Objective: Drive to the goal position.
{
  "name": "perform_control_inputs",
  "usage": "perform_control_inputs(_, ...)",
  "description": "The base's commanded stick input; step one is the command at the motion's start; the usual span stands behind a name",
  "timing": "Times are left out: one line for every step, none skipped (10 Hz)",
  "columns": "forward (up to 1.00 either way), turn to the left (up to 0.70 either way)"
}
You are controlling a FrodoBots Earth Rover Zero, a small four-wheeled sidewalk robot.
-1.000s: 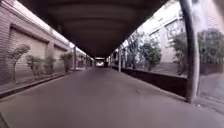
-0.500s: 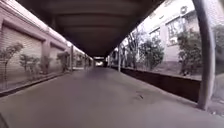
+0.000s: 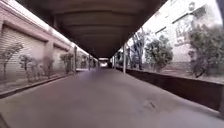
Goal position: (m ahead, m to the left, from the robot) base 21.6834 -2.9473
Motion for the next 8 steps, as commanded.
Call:
perform_control_inputs(0.70,0.00)
perform_control_inputs(0.70,0.00)
perform_control_inputs(0.70,0.00)
perform_control_inputs(0.70,0.00)
perform_control_inputs(0.70,0.00)
perform_control_inputs(0.70,0.00)
perform_control_inputs(0.70,0.00)
perform_control_inputs(0.70,0.17)
